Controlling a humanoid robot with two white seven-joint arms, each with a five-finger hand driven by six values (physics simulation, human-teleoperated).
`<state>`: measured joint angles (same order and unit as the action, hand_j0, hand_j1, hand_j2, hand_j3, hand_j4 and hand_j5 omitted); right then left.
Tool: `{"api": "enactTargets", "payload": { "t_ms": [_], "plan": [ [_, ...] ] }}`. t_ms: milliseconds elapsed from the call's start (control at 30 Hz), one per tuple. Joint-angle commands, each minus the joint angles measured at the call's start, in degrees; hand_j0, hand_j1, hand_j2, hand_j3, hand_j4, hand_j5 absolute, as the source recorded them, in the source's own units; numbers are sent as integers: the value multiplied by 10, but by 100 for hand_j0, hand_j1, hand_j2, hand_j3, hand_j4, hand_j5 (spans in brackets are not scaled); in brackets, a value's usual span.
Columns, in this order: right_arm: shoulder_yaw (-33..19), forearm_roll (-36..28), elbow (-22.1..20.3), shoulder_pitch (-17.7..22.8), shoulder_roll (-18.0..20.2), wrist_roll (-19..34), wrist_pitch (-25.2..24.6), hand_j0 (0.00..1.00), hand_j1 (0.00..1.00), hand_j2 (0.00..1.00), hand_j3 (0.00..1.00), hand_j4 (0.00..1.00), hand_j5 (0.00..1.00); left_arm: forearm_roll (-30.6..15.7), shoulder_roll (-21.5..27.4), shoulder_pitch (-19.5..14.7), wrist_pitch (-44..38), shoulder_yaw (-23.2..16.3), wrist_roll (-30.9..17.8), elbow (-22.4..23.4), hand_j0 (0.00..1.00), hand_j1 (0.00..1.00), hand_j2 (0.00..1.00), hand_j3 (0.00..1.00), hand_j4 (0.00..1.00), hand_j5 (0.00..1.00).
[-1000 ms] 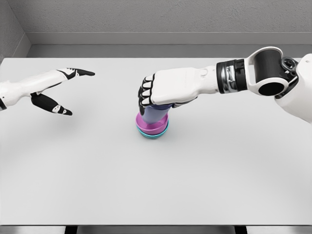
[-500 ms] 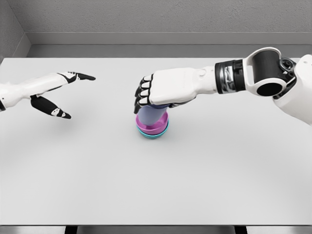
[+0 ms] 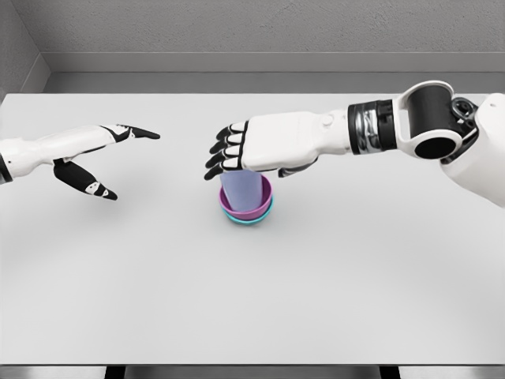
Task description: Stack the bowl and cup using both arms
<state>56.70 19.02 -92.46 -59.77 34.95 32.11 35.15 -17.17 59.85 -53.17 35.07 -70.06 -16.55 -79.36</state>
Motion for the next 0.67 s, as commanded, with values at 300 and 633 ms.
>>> {"api": "enactTargets", "payload": {
  "t_ms": [300,633],
  "plan": [
    [-83,-30,50,57,27,-7,-2,100,100,100,100,100,100,-4,7,4,-1,1,0,-1,100,100,100,100,100,100],
    [-187,-38,112,144,129,14,-2,100,100,100,100,100,100,2,26,92,-1,58,-2,2,100,100,100,100,100,100]
  ]
}}
